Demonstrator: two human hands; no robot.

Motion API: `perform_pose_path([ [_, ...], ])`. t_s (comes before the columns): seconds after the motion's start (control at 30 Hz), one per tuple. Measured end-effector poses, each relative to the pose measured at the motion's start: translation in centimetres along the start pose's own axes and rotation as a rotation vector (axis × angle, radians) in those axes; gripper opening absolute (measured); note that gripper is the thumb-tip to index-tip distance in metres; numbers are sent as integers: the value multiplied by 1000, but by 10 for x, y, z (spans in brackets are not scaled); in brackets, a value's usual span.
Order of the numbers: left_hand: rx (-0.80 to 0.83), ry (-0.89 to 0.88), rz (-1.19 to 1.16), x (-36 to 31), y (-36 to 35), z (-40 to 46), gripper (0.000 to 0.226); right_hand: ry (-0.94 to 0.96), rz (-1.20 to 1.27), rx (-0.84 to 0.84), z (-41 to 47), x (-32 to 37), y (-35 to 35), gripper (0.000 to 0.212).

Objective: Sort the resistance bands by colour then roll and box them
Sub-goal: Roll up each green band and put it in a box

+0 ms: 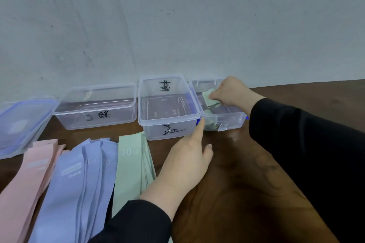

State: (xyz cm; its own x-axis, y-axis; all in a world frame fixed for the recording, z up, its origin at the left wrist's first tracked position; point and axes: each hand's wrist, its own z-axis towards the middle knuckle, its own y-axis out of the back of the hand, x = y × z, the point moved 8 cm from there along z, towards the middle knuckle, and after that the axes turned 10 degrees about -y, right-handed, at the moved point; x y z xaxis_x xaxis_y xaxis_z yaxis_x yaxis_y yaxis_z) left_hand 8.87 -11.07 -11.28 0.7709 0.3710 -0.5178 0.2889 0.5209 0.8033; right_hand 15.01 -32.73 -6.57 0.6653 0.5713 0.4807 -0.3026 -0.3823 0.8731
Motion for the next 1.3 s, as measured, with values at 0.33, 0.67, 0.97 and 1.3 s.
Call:
perform_pose_path([
  [0.33,92,10,-148,2,-13,1,86,9,-155,51,9,12,-25,32],
  [0.67,92,18,-185,8,-18,4,85,-32,-29,261,4,11,-41,36],
  [0.97,91,21,-171,9,-19,4,85,-60,207,316,13,0,-43,32],
  [1.3,74,40,-134,10,-15,4,78,-56,105,320,9,2,-41,35],
])
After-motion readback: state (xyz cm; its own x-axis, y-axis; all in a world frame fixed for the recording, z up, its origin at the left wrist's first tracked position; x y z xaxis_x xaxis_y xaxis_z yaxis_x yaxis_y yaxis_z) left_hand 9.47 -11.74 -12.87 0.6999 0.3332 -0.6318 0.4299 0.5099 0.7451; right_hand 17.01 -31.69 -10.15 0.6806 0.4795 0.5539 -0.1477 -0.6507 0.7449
